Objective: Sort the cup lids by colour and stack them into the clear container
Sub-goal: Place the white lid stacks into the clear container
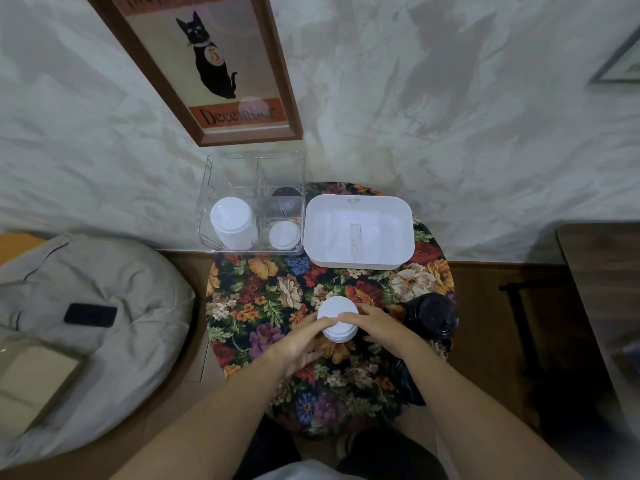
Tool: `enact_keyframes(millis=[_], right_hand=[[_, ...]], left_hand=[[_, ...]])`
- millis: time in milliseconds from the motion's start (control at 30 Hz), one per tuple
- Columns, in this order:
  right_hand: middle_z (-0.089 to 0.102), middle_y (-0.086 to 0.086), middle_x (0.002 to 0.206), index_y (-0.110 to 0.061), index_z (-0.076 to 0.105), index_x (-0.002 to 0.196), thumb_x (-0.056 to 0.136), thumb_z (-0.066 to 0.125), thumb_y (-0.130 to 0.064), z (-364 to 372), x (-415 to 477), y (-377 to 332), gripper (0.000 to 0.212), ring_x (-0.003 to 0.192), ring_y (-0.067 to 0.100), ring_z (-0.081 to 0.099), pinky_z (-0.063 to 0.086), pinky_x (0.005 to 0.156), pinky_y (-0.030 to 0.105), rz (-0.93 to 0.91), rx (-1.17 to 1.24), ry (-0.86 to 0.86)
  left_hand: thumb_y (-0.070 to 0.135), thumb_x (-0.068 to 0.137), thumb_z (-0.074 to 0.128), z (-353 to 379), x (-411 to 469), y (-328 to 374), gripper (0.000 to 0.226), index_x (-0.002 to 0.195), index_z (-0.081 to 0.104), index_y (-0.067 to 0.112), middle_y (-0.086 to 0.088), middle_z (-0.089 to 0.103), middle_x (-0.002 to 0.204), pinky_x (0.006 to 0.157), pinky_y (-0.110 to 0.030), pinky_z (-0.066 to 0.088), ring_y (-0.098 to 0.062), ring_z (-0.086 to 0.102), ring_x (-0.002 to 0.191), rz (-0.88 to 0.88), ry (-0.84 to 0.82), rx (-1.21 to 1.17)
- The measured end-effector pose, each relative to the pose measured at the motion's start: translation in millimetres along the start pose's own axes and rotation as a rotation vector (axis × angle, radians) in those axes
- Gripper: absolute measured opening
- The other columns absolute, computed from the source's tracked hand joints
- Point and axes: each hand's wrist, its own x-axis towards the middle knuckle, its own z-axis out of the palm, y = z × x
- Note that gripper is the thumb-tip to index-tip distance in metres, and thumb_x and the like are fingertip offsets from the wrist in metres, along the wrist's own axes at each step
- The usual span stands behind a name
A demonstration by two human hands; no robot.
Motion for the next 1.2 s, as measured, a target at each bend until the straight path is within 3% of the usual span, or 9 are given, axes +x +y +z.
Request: enact_keyframes(millis=[167,267,367,500,600,767,933,1067,1200], right_hand=[[0.048,-0.001,0.149,-0.024,0.051,0.145,0.085,0.075,-0.056,-0.3,2.7,-5.7,0.072,0.130,0.021,0.048,0.042,0.105,0.043,0.034,0.065,-0.024],[0.049,-0.003,0.147,-0.023,0.049,0.146,0.083,0.077,-0.058,4.7,4.6,-21.5,0.077,0.130,0.020,0.049,0.046,0.104,0.044,0.038,0.058,-0.055],[0.055,-0.003,0.144,-0.024,0.053,0.144,0.086,0.073,-0.058,16.2,2.4,-48.8,0.070,0.125,0.016,0.055,0.050,0.098,0.040,-0.039,0.002,-0.058],[0.059,-0.007,0.136,-0.028,0.054,0.142,0.079,0.068,-0.067,30.5,-1.0,-98.1,0.075,0.118,0.013,0.061,0.054,0.101,0.041,-0.187,-0.119,-0.038],[0.056,-0.005,0.139,-0.025,0.049,0.145,0.081,0.067,-0.069,35.9,2.1,-140.5,0.080,0.117,0.014,0.060,0.051,0.101,0.038,-0.262,-0.178,0.019],[0.062,-0.002,0.127,-0.023,0.055,0.137,0.095,0.066,-0.045,34.6,12.7,-204.7,0.048,0.103,0.006,0.062,0.053,0.086,0.024,-0.375,-0.208,0.045],[0.067,-0.005,0.124,-0.030,0.062,0.129,0.091,0.067,-0.049,34.3,36.1,-239.0,0.043,0.110,0.015,0.065,0.054,0.103,0.043,-0.373,-0.262,0.034],[0.068,-0.006,0.126,-0.033,0.064,0.132,0.088,0.070,-0.050,34.4,48.8,-247.5,0.048,0.112,0.015,0.066,0.053,0.104,0.044,-0.373,-0.265,0.026],[0.067,-0.009,0.125,-0.036,0.063,0.130,0.093,0.071,-0.043,29.7,49.3,-251.3,0.039,0.113,0.012,0.064,0.053,0.102,0.038,-0.361,-0.252,-0.022]], left_hand=[[0.050,0.096,0.065,2.5,-8.1,4.6,0.052,0.140,0.044,0.032,0.005,0.049,0.139,0.108,-0.037,0.040,-0.020,0.049,0.126,0.036,0.011,0.020],[0.061,0.086,0.071,-4.9,-16.7,7.6,0.072,0.145,0.041,0.030,0.004,0.046,0.142,0.113,-0.041,0.039,-0.027,0.047,0.136,0.061,0.039,-0.017],[0.062,0.084,0.071,-19.3,-29.6,20.9,0.075,0.145,0.042,0.030,0.004,0.050,0.141,0.115,-0.045,0.042,-0.024,0.052,0.132,0.151,0.062,-0.013],[0.053,0.095,0.065,-46.5,-49.5,58.4,0.057,0.141,0.044,0.027,0.009,0.054,0.135,0.095,-0.032,0.050,-0.010,0.055,0.121,0.293,0.120,0.025],[0.058,0.089,0.070,-65.9,-56.0,91.3,0.064,0.142,0.050,0.030,0.006,0.060,0.140,0.099,-0.036,0.051,-0.015,0.059,0.125,0.378,0.130,0.005],[0.050,0.094,0.069,-86.0,-57.6,137.8,0.047,0.137,0.057,0.036,0.006,0.063,0.137,0.112,-0.045,0.046,-0.022,0.060,0.126,0.420,0.122,-0.076],[0.039,0.099,0.064,-93.1,-47.2,158.8,0.035,0.133,0.059,0.031,0.007,0.066,0.132,0.116,-0.041,0.043,-0.016,0.058,0.127,0.428,0.143,-0.184],[0.033,0.102,0.060,-97.9,-36.5,163.0,0.036,0.137,0.063,0.023,0.009,0.072,0.128,0.110,-0.032,0.047,-0.008,0.062,0.124,0.453,0.124,-0.231],[0.037,0.102,0.059,-100.9,-29.4,162.4,0.043,0.141,0.057,0.021,0.004,0.070,0.132,0.095,-0.024,0.052,-0.007,0.065,0.120,0.462,0.111,-0.209]])
